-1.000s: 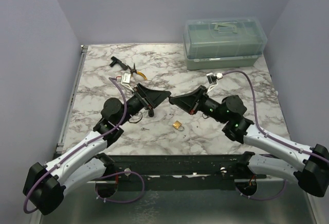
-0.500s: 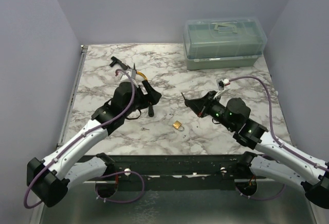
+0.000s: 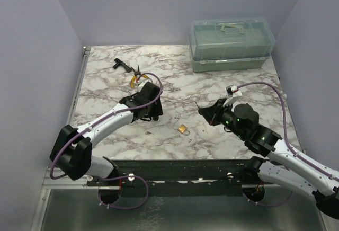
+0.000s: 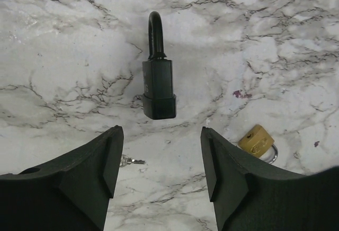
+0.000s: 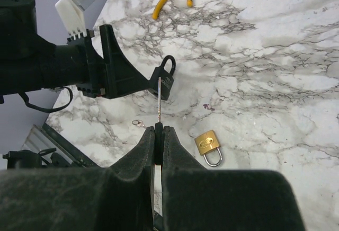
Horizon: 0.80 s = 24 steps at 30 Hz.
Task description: Unlock with the key
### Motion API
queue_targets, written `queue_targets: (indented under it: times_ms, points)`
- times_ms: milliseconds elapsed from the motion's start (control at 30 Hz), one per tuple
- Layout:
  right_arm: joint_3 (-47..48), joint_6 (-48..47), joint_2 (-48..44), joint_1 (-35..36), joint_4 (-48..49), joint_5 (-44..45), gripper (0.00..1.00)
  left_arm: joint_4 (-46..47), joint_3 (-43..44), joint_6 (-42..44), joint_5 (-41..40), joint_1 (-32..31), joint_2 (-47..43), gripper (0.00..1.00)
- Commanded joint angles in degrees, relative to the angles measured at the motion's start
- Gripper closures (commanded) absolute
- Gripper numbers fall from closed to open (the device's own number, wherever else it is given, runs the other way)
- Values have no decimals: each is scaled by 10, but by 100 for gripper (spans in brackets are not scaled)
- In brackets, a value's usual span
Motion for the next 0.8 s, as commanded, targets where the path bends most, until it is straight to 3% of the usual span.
queue_targets:
  times_ms: [0, 267, 767]
  points:
    - [-10, -10, -7, 1, -27, 24, 100, -17, 32, 21, -37, 4, 31, 33]
    - [-14, -16, 5, 1, -23, 18, 99, -3, 59, 36, -50, 7, 99, 34]
    - [-19, -21, 4, 1, -28, 13, 99, 28, 75, 28, -31, 13, 189, 53]
